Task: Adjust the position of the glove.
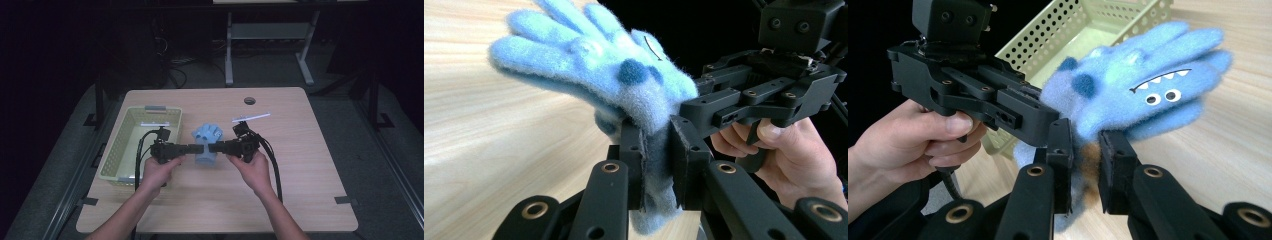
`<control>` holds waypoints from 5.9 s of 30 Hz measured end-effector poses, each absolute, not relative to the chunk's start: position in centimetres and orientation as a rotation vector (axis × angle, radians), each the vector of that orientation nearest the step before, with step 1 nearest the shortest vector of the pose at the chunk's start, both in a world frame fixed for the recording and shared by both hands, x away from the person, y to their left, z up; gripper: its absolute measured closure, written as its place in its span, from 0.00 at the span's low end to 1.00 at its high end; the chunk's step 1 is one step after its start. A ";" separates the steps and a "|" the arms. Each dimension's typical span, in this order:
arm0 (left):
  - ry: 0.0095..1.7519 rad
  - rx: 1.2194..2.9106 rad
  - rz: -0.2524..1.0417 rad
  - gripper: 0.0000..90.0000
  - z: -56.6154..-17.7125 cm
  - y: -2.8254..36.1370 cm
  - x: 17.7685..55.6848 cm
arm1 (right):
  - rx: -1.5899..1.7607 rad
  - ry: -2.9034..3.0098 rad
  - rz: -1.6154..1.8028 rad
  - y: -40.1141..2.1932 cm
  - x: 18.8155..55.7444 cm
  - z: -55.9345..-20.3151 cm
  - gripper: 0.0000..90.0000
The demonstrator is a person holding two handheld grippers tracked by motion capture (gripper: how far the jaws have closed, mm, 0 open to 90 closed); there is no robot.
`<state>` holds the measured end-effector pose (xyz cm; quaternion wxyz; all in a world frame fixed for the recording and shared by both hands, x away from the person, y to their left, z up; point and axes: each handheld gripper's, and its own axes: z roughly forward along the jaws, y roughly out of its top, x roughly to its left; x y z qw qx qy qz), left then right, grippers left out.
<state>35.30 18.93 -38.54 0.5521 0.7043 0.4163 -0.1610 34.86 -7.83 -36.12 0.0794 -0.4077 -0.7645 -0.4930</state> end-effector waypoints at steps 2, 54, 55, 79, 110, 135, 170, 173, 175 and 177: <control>0.986 1.667 -0.373 0.86 -38.4 19.3 35.3 | -1.216 -2.281 -1.472 -7.6 35.0 -36.1 0.87; 1.050 1.647 -0.284 0.87 -36.6 28.3 35.0 | -1.059 -2.296 -1.464 1.5 37.3 -34.8 0.87; 1.052 1.649 -0.283 0.87 -36.6 28.5 35.0 | -1.063 -2.293 -1.459 1.6 37.4 -34.8 0.87; 1.107 1.652 -0.254 0.87 -36.8 31.5 34.8 | -1.020 -2.306 -1.441 5.0 38.1 -35.6 0.87; 1.254 1.738 -0.200 0.88 -38.5 34.2 35.9 | -1.066 -2.289 -1.331 9.3 40.2 -38.6 0.87; 1.531 2.053 -0.112 0.79 -41.2 32.9 37.9 | -1.095 -2.345 -1.291 8.0 39.9 -38.4 0.81; 1.549 2.173 0.010 0.65 -40.4 32.4 38.7 | -1.108 -2.308 -1.353 5.0 39.7 -37.3 0.74; 1.530 2.115 0.016 0.62 -39.8 32.9 38.7 | -1.106 -2.301 -1.360 4.7 39.7 -37.2 0.72; 1.516 2.089 0.034 0.60 -39.4 32.9 38.6 | -1.102 -2.295 -1.369 4.5 39.7 -37.2 0.71; 1.496 2.056 0.023 0.58 -39.2 32.8 38.5 | -1.105 -2.298 -1.371 4.2 39.7 -37.2 0.69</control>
